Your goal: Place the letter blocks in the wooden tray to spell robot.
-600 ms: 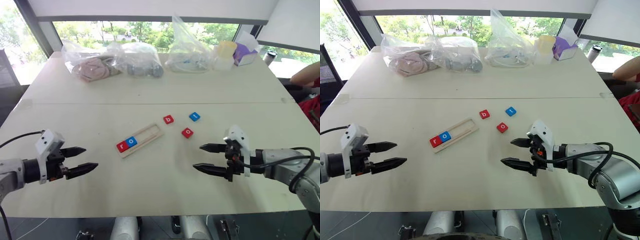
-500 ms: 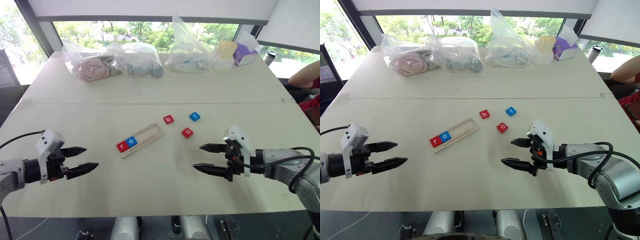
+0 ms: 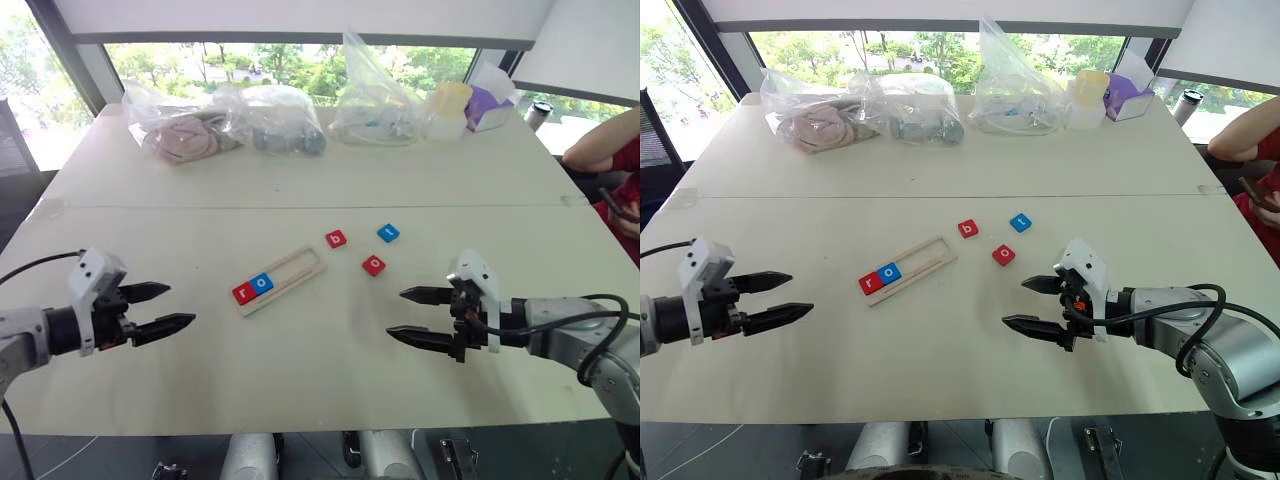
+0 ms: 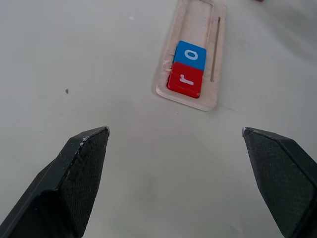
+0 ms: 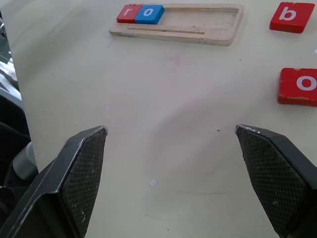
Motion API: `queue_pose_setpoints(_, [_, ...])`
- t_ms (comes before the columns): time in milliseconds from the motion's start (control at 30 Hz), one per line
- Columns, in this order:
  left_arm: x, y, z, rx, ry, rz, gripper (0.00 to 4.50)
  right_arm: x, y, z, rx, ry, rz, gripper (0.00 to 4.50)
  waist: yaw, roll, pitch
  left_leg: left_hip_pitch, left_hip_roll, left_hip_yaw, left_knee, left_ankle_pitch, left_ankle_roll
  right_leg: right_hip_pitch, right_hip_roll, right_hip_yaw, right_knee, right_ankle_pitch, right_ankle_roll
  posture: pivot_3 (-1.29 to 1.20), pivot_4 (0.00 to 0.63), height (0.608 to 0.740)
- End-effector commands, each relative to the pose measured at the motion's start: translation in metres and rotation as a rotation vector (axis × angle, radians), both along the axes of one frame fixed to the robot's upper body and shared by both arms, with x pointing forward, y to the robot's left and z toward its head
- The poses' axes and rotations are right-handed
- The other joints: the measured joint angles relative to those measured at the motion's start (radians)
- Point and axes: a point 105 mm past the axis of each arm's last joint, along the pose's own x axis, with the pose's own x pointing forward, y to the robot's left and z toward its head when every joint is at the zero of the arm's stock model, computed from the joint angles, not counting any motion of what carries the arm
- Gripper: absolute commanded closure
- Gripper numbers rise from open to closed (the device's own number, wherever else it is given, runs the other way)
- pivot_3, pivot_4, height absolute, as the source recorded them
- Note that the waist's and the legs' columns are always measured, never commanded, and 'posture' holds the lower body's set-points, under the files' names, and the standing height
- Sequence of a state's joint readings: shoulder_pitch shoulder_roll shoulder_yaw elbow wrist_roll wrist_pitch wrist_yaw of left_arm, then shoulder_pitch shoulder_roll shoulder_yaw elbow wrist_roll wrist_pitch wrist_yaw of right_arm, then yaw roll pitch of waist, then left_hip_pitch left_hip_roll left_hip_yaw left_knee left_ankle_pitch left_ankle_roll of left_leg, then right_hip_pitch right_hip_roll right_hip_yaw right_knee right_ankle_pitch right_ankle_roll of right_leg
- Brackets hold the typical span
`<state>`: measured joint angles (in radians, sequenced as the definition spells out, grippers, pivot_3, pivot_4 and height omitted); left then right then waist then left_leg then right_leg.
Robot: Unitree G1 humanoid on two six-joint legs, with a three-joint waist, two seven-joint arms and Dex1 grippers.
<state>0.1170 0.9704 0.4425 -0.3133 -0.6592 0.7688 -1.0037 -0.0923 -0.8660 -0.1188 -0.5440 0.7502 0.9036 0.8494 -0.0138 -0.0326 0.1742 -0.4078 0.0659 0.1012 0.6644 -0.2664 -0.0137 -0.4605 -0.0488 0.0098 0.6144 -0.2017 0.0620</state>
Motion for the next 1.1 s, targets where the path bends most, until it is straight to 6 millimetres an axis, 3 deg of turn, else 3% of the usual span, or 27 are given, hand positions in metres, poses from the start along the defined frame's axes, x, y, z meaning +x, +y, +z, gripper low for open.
queue_pose_setpoints(33, [0.010, 0.002, 0.010, 0.066, -0.054, -0.018, 0.00, 0.004, 0.001, 0.007, -0.018, -0.053, 0.011, 0.23, 0.000, 0.000, 0.000, 0.000, 0.000, 0.000, 0.000, 0.000, 0.000, 0.000, 0.000, 0.000, 0.000, 0.000, 0.000, 0.00, 0.150, 0.739])
queue_pose_setpoints(100, [0.018, 0.000, 0.012, 0.111, -0.079, -0.039, 0.00, 0.006, 0.006, 0.015, -0.003, -0.081, 0.021, 0.23, 0.000, 0.000, 0.000, 0.000, 0.000, 0.000, 0.000, 0.000, 0.000, 0.000, 0.000, 0.000, 0.000, 0.000, 0.000, 0.00, 0.150, 0.739])
queue_pose_setpoints(200, [0.023, -0.019, 0.005, 0.106, -0.070, -0.114, 0.00, 0.005, 0.021, 0.016, 0.011, -0.108, 0.045, 0.23, 0.000, 0.000, 0.000, 0.000, 0.000, 0.000, 0.000, 0.000, 0.000, 0.000, 0.000, 0.000, 0.000, 0.000, 0.000, 0.00, 0.150, 0.739])
queue_pose_setpoints(367, [0.039, -0.044, -0.020, 0.127, -0.062, -0.184, 0.00, -0.001, 0.044, 0.014, 0.056, -0.104, 0.082, 0.23, 0.002, 0.000, 0.000, 0.000, 0.000, 0.000, 0.000, 0.000, 0.000, 0.000, 0.001, 0.000, 0.001, 0.000, 0.000, 0.00, 0.150, 0.739])
queue_pose_setpoints(533, [0.058, -0.063, -0.042, 0.151, -0.119, -0.194, 0.00, -0.002, 0.050, 0.011, 0.041, -0.117, 0.083, 0.23, 0.002, 0.000, 0.000, 0.000, 0.000, 0.000, 0.001, 0.000, 0.000, 0.001, 0.001, 0.000, 0.001, 0.000, 0.000, 0.00, 0.150, 0.739])
queue_pose_setpoints(833, [0.049, -0.079, -0.074, 0.192, -0.094, -0.246, 0.00, -0.004, 0.051, 0.008, 0.031, -0.121, 0.064, 0.23, 0.003, -0.001, -0.002, 0.001, 0.000, -0.001, 0.003, 0.000, 0.000, 0.002, 0.001, 0.001, 0.005, 0.000, 0.000, 0.00, 0.150, 0.739])
queue_pose_setpoints(1100, [0.038, -0.074, -0.090, 0.214, -0.068, -0.237, 0.00, -0.002, 0.048, 0.007, 0.022, -0.123, 0.053, 0.23, 0.001, 0.001, -0.013, 0.002, 0.000, -0.001, 0.003, 0.000, 0.000, 0.003, 0.001, 0.001, 0.004, 0.000, 0.000, 0.00, 0.150, 0.739])
